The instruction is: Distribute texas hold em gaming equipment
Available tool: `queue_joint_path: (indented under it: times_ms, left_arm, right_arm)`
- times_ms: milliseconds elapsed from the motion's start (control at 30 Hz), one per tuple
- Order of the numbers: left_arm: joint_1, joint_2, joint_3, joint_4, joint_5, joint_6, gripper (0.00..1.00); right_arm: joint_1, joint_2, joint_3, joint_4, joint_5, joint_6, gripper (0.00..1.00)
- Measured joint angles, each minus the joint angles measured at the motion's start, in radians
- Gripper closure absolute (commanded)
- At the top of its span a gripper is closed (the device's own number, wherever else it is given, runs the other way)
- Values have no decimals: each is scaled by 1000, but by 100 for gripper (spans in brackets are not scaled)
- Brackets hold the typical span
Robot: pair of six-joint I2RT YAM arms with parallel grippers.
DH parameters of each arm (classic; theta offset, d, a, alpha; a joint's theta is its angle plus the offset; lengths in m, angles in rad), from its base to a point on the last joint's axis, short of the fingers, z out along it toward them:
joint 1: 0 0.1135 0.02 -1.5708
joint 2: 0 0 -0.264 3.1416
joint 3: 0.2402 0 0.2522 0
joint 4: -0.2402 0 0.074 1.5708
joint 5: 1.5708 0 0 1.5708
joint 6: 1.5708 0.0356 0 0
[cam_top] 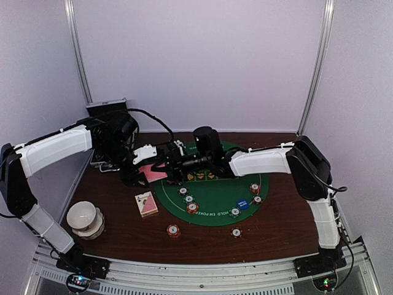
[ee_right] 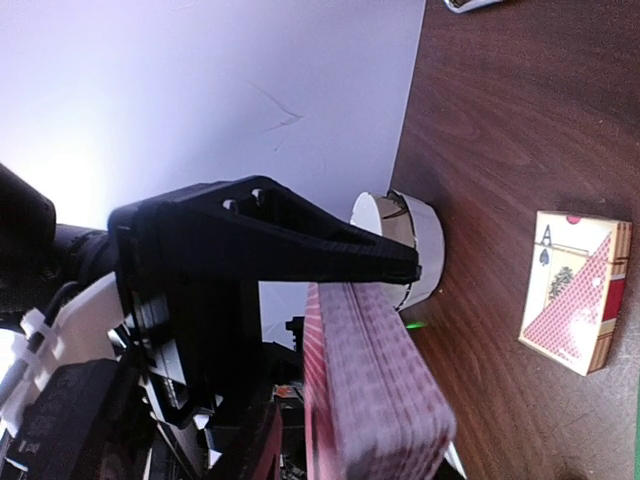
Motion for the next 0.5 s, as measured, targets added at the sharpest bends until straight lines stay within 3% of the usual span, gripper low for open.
queue_joint_path:
  times_ms: [33,100,200,233,300,500]
  left_arm:
    - [0,0,0,0,2,0,100]
    - [0,0,0,0,3,0,84]
    - [0,0,1,2,-2,3,23]
    - [0,1,1,3,-2,4,9]
    - [0,1,1,7,4,13,3]
    - [0,1,1,8,37,35,7]
  right_arm:
    - [0,6,8,6,-4,3,74]
    - [2,17,20,17,-11,26,82]
    - [2,28,25,26,-21,50,92]
    - [2,28,25,29,-24,52,94]
    - [2,29,26,29,-27,58,95]
    - [3,40,26,32,-31,69,99]
